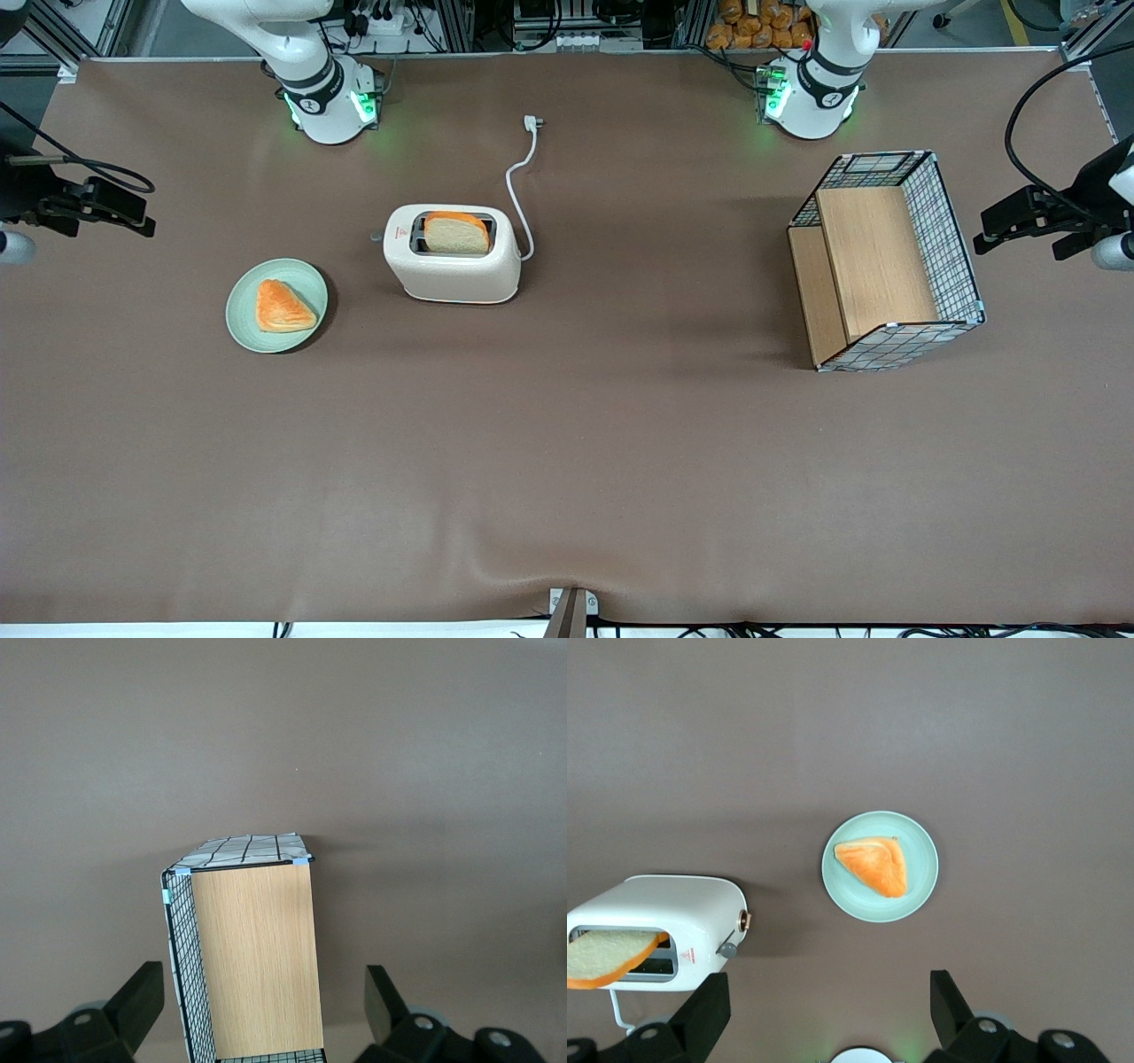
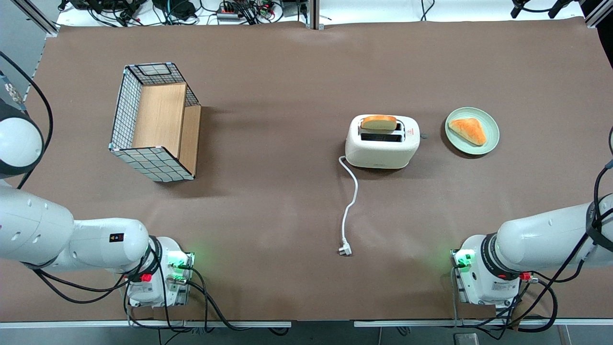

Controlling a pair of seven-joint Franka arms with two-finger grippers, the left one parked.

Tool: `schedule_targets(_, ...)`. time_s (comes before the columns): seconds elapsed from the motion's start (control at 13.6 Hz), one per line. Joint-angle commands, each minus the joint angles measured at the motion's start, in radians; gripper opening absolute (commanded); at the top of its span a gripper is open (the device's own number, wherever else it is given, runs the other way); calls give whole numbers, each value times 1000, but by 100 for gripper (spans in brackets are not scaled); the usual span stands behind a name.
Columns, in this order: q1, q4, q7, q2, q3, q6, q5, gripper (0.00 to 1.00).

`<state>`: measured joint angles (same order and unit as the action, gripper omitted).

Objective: Press toaster button with right arm
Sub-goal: 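Move the right gripper toward the toaster's side lever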

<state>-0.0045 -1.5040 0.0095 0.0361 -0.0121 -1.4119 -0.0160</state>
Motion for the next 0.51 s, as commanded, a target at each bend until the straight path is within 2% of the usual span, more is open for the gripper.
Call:
schedule_targets(0.0,38,16,14,1,0,51,86,100)
schedule_targets(0.07,37,18,9,1,-2,50,94,100)
schedule_targets(0.29,38,15,-6,2,-3,45,65,100)
schedule_targets(0.37,37,8,4,1,-3,51,27,73)
schedule_targets(0.44,28,-10,6,1,-5,53,-10,55)
